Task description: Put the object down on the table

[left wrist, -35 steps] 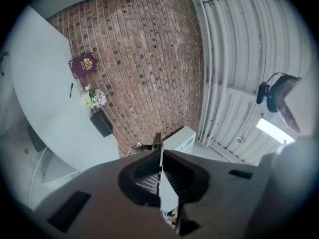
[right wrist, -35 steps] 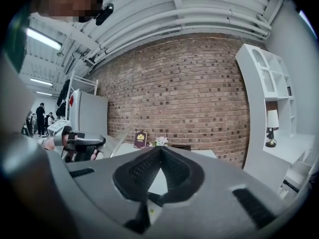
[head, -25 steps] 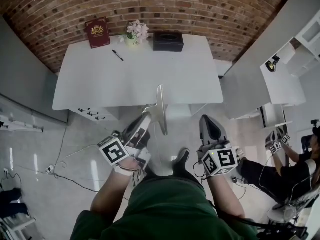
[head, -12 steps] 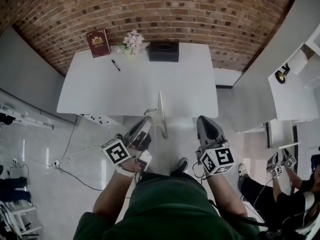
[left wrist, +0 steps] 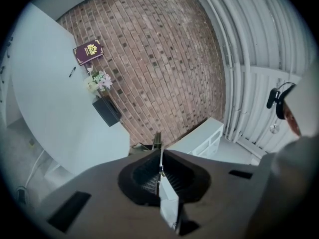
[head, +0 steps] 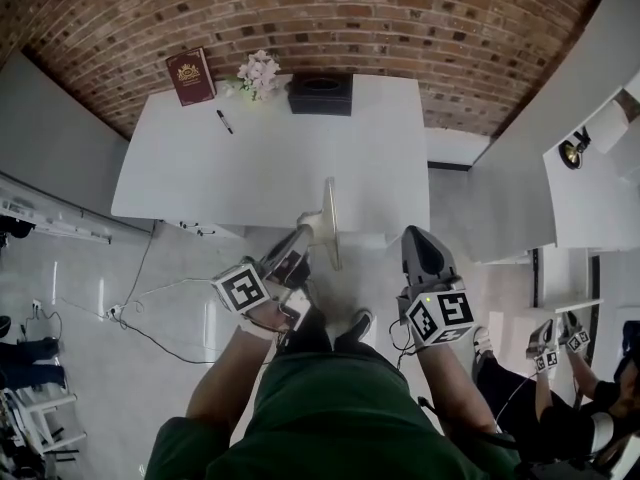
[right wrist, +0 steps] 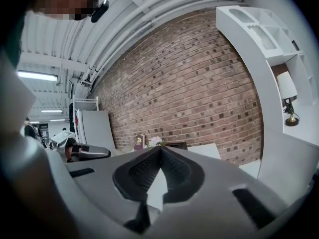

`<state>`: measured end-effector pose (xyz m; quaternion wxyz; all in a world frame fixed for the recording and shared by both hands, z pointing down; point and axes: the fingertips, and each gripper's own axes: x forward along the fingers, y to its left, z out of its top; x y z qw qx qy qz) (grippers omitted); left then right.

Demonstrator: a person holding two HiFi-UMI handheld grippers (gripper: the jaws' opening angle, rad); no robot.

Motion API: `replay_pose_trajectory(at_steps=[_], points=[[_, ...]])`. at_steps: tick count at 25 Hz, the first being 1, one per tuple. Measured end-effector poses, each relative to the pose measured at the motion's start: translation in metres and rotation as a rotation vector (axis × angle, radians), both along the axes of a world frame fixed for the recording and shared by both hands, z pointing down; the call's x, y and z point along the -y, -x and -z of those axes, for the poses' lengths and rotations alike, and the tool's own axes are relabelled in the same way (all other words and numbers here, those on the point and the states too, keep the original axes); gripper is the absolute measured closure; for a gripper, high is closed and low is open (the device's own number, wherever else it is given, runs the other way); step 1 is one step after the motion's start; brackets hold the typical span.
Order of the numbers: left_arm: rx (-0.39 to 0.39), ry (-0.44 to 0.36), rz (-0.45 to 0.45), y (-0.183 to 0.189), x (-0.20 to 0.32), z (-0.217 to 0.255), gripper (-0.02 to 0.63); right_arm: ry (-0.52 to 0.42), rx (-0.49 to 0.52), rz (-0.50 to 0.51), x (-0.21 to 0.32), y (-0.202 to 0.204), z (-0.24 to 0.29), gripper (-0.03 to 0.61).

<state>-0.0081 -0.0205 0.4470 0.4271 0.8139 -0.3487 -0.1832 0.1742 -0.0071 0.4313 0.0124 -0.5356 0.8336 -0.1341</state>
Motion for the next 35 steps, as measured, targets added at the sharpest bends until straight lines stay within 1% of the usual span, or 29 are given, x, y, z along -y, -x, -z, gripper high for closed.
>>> replay_pose_trajectory(at_steps=[2, 5, 8, 11, 14, 17, 21, 26, 31, 35], points=[[-0.008, 0.017, -0.013, -0.006, 0.012, -0.013, 0.6, 0.008, -0.009, -0.004, 0.004, 0.0, -0.003, 0.576], [-0.031, 0.078, -0.063, -0.021, 0.026, -0.032, 0.6, 0.01, -0.029, -0.016, 0.012, 0.0, -0.005, 0.575], [-0.045, 0.099, -0.099, -0.03, 0.048, -0.049, 0.6, 0.012, -0.055, -0.037, 0.025, -0.003, -0.005, 0.576], [-0.03, 0.124, -0.13, -0.033, 0.076, -0.072, 0.6, 0.024, -0.087, -0.072, 0.042, -0.007, -0.006, 0.575], [-0.026, 0.172, -0.17, -0.039, 0.101, -0.101, 0.6, 0.051, -0.135, -0.107, 0.06, -0.01, -0.01, 0.575], [0.001, 0.224, -0.207, -0.039, 0.121, -0.134, 0.6, 0.081, -0.166, -0.134, 0.076, -0.006, -0.015, 0.575], [0.03, 0.263, -0.244, -0.039, 0.147, -0.166, 0.6, 0.123, -0.19, -0.163, 0.098, 0.002, -0.024, 0.575], [0.065, 0.311, -0.269, -0.037, 0.168, -0.202, 0.6, 0.158, -0.205, -0.176, 0.114, 0.013, -0.036, 0.575], [0.067, 0.358, -0.263, -0.037, 0.183, -0.226, 0.6, 0.187, -0.203, -0.162, 0.125, 0.019, -0.047, 0.575], [0.08, 0.374, -0.256, -0.042, 0.193, -0.24, 0.6, 0.199, -0.195, -0.137, 0.132, 0.022, -0.054, 0.575]])
